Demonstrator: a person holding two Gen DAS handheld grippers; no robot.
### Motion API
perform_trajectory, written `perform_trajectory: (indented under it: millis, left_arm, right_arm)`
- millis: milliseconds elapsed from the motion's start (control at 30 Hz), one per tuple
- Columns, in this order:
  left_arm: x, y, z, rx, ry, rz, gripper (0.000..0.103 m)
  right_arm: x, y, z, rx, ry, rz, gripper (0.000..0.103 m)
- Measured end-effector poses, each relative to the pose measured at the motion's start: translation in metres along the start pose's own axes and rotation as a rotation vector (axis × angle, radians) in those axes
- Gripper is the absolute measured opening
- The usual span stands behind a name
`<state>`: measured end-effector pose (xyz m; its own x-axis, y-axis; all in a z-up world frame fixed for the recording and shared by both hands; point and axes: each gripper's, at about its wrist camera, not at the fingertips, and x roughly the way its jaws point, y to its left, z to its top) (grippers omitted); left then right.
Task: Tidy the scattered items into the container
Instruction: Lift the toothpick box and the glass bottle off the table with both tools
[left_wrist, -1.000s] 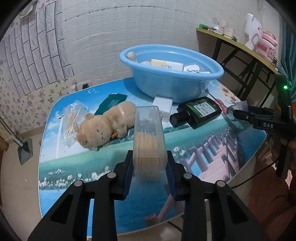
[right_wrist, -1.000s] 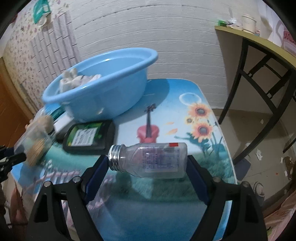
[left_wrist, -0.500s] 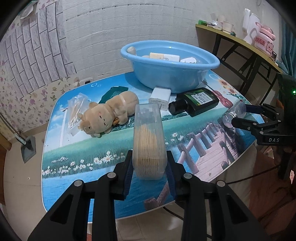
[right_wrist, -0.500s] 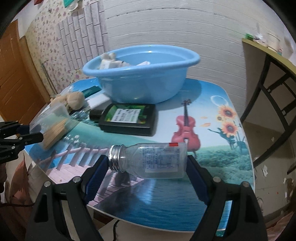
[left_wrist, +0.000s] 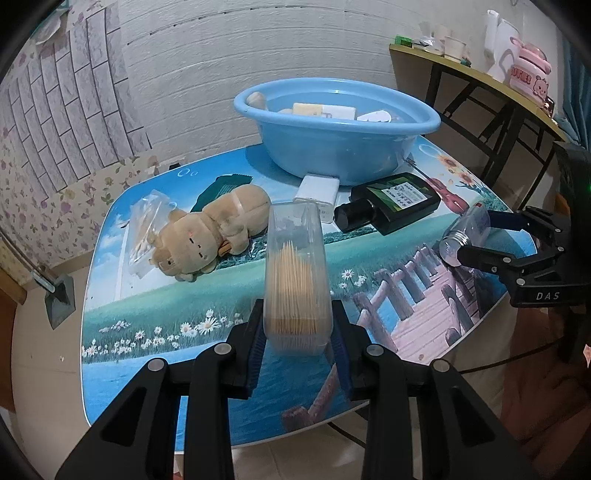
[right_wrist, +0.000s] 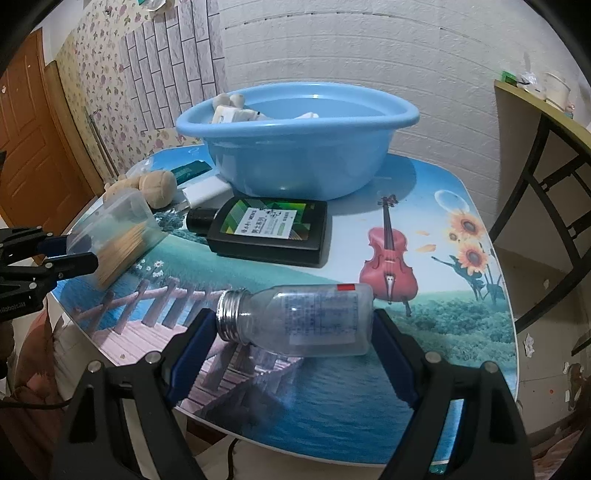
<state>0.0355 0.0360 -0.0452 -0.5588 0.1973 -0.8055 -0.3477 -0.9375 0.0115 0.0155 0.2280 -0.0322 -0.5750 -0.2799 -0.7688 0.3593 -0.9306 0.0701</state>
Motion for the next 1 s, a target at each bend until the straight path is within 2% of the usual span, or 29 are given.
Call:
perform_trajectory:
  millis: [700,1000]
  left_arm:
    - [0.012,-0.001,0.015,-0.001,-0.010,-0.004,0.032]
    - [0.021,0.000,0.020,0.001,-0.008,0.005,0.034]
  right_arm:
    - [0.016,0.014,0.008,-0.032,0.017,0.014,0.085]
    - [0.023,0.015,0.016,-0.007,0.020,0.002,0.085]
